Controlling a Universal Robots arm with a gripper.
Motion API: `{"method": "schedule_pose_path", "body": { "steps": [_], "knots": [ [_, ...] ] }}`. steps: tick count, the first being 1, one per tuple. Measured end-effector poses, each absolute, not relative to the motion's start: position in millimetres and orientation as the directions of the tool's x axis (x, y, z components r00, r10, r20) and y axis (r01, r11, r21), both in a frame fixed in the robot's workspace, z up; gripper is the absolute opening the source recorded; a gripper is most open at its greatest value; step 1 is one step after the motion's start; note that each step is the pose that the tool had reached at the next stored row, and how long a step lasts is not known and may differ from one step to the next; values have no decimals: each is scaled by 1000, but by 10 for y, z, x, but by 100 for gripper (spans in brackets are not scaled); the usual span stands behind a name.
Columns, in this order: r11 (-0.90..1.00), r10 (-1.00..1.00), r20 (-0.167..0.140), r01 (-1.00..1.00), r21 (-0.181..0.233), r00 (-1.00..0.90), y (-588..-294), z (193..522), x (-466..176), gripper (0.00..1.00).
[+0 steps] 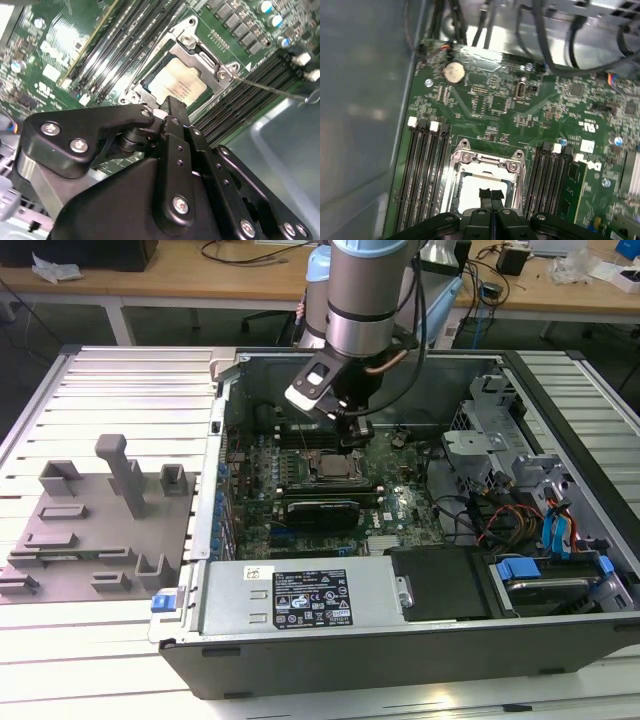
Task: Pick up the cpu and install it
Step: 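Close the cpu cover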
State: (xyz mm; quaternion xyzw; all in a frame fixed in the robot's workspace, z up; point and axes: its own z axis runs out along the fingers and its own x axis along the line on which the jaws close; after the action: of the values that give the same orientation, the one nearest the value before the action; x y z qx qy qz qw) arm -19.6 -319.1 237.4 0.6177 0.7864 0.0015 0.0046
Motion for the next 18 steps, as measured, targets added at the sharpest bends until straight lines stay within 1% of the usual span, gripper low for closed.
{"method": "schedule_pose_path", "body": {
  "steps": [12,18],
  "knots": [
    [496,868,-5,868,8,-496,-3191,2374,-196,11],
    [641,768,-5,767,8,-641,-3191,2373,-196,11]
  ]
}}
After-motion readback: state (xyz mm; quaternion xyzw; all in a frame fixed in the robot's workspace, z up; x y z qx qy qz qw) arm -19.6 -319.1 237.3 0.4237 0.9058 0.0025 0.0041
